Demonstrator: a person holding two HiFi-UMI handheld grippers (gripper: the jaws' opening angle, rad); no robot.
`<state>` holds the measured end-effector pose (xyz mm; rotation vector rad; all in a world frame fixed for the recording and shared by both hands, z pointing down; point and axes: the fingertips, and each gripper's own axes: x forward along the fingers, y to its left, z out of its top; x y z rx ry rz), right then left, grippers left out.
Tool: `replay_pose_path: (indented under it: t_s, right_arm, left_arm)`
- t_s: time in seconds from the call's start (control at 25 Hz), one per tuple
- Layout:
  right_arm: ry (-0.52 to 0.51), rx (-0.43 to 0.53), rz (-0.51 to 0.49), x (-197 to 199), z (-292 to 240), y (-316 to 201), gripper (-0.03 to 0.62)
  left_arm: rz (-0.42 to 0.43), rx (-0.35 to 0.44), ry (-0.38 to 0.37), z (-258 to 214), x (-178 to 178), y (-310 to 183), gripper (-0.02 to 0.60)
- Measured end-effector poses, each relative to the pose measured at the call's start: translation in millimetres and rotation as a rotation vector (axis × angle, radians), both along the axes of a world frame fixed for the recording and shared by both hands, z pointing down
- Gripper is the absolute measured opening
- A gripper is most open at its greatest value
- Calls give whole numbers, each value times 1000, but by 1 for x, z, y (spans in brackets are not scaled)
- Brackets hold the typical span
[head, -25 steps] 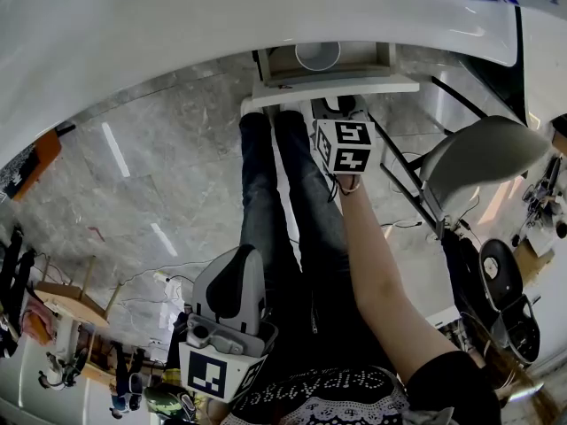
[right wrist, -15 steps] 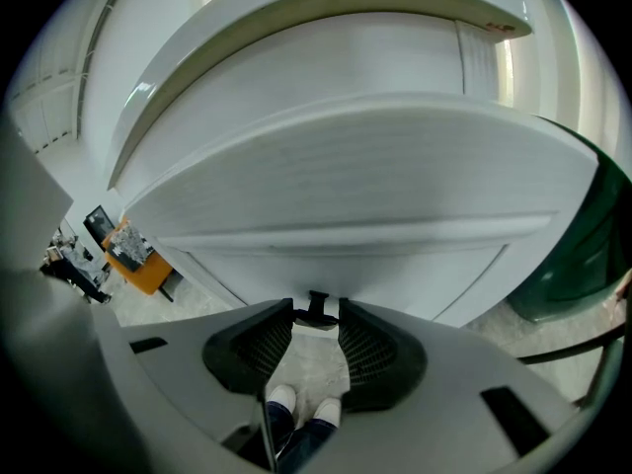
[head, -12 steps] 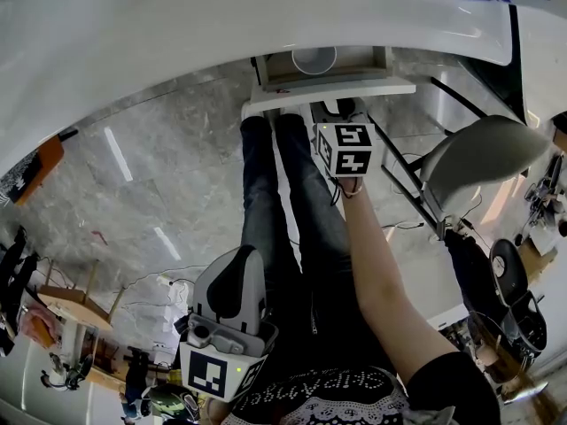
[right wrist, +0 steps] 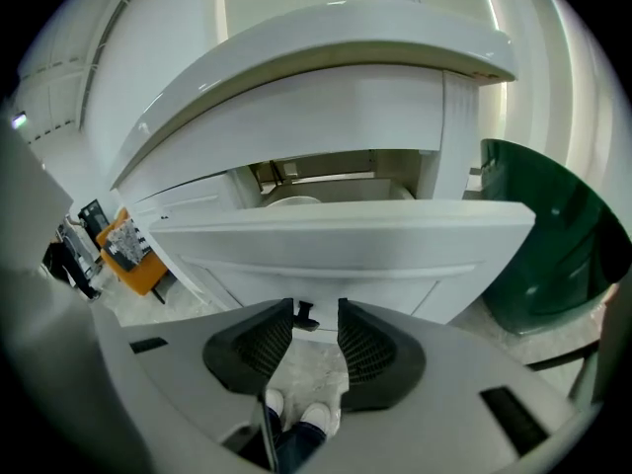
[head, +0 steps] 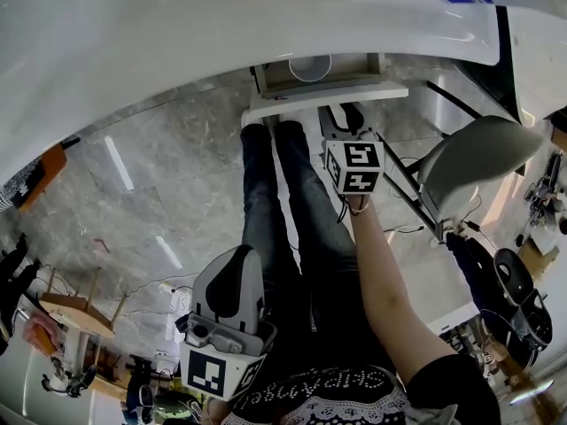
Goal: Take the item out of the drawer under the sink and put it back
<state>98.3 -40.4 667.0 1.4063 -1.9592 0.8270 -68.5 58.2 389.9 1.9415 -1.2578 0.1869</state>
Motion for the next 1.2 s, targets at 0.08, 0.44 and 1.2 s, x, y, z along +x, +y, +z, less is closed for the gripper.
replay_pose_path:
  t_s: [0.08,0.44,1.2]
  right_arm:
    - [3,2,13,5,-6,2,149]
    - [-29,44,49,11,-50,7,40]
    - [-190,255,5,5,-230,-10,18]
  left_arm:
    - [0,14,3,-5,-1,-4,5]
    - [3,99,8,-37,-7,-23,3]
    - [8,308,-49,-131,-27,-56,3]
